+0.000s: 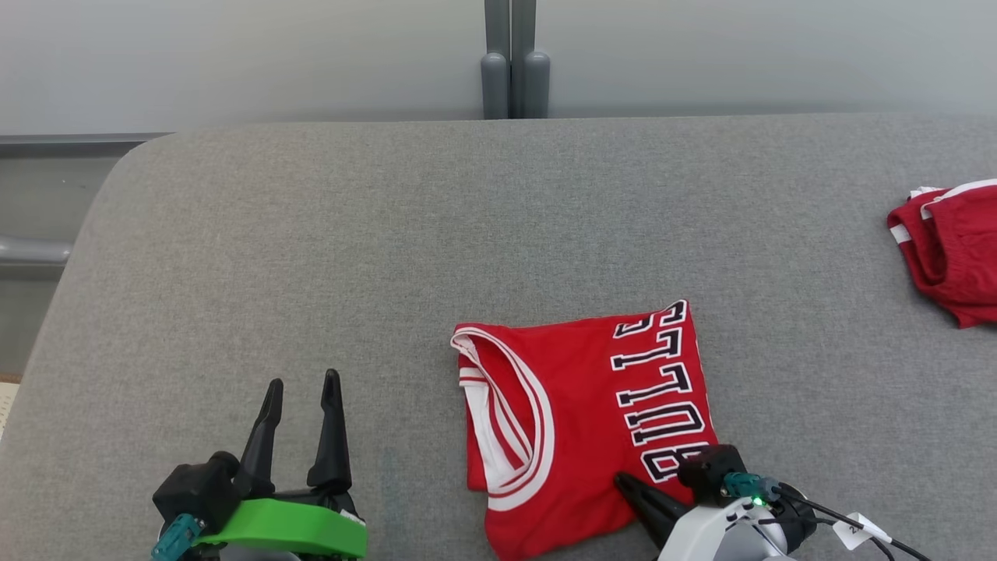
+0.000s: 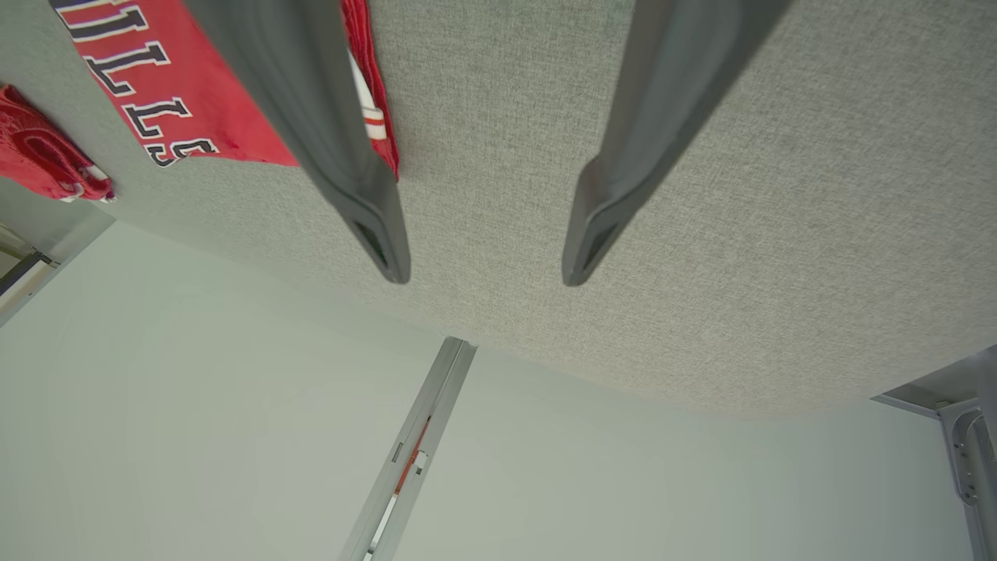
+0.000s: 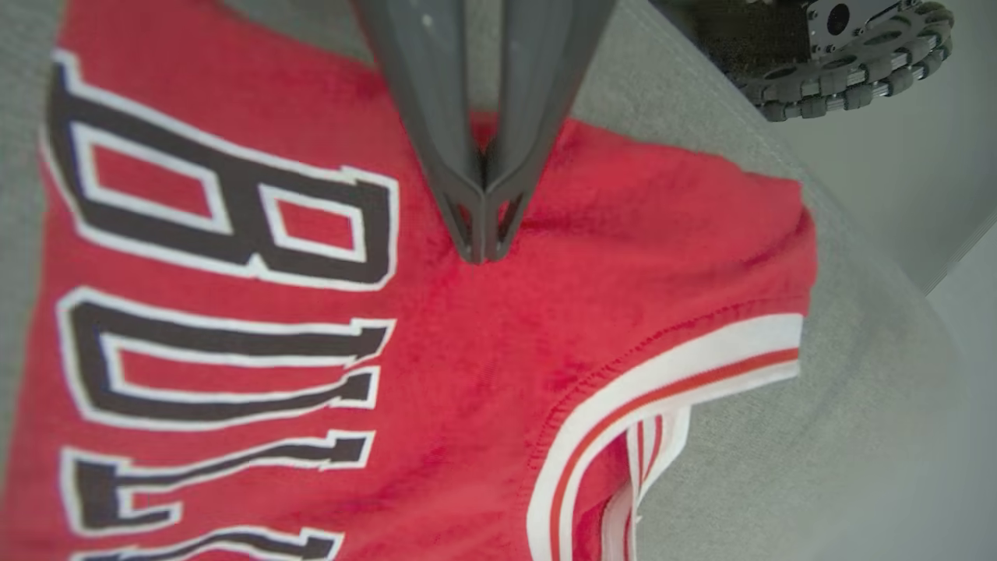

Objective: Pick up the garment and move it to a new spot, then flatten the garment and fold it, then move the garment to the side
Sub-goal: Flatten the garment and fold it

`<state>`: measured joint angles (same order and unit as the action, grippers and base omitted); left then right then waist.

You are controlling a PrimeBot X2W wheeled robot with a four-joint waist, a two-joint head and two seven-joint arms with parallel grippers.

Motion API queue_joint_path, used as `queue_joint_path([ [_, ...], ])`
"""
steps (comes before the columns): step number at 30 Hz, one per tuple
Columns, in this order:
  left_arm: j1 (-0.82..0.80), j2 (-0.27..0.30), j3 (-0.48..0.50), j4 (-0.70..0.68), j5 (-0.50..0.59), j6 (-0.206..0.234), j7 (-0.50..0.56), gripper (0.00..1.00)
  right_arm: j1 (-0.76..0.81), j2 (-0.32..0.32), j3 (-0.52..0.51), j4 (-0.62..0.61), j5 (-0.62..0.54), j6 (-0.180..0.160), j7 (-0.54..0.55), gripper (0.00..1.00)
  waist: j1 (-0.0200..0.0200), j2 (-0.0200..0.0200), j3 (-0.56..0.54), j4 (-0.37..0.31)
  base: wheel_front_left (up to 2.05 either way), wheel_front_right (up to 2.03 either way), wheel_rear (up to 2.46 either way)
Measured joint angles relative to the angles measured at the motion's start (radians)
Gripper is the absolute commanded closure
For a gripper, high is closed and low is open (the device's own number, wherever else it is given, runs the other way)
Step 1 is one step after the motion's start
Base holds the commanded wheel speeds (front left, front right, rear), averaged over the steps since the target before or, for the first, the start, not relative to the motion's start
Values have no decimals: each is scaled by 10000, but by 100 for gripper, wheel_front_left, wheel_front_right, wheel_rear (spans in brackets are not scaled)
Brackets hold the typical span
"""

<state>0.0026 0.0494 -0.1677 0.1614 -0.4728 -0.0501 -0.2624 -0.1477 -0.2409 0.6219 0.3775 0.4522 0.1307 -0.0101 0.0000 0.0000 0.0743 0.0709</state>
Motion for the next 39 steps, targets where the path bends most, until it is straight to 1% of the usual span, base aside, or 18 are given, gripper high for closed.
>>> queue_joint_path([
  [9,31,0,84,33,19,0,0,0,189,-73,-178,-13,-35,0,2,100,0,0,-9,-296,0,0,0],
  [12,34,0,123,52,59,0,0,0,254,-79,-332,-234,-54,-2,-54,100,0,0,-34,-413,0,0,0],
  [16,35,0,186,52,173,0,0,0,254,-44,-692,-980,-146,0,-207,100,0,0,-93,-568,0,0,0],
  [17,35,0,226,42,199,-6,0,0,259,6,-1049,-1523,-240,0,-280,100,0,0,-146,-655,0,0,0],
  [18,35,0,242,36,249,-19,0,0,270,13,-1204,-1739,-293,-2,-288,100,0,0,-171,-688,0,0,0],
  [19,28,0,303,29,313,-25,0,0,353,82,-1753,-2305,-474,0,-347,100,0,0,-244,-765,0,0,0],
  [20,15,0,330,27,368,-27,0,0,411,127,-2033,-2571,-577,0,-364,100,0,0,-284,-797,0,0,0],
  [21,6,0,360,35,383,-27,0,0,460,180,-2293,-2761,-650,-2,-385,90,0,0,-315,-823,0,0,0],
  [22,-60,0,424,46,439,-27,0,0,606,370,-2974,-3145,-872,0,-447,19,0,0,-396,-878,0,0,0],
  [23,-143,0,464,56,458,-27,0,0,713,564,-3496,-3359,-1070,-2,-508,0,0,0,-455,-909,0,0,0],
  [27,-191,0,485,77,460,-21,0,0,948,1064,-4368,-3597,-1386,0,-780,0,0,0,-538,-914,0,0,0],
  [30,-186,0,470,77,454,12,0,0,1081,1289,-4895,-3591,-1567,-2,-1141,0,0,0,-579,-876,0,0,0],
  [35,16,0,449,-13,426,134,0,0,1244,1601,-5417,-3448,-1791,-2,-1927,0,0,0,-640,-785,0,0,0],
  [39,257,0,464,-123,426,196,0,0,1321,1755,-5559,-3281,-1935,-2,-2236,0,0,0,-671,-730,0,0,0],
])
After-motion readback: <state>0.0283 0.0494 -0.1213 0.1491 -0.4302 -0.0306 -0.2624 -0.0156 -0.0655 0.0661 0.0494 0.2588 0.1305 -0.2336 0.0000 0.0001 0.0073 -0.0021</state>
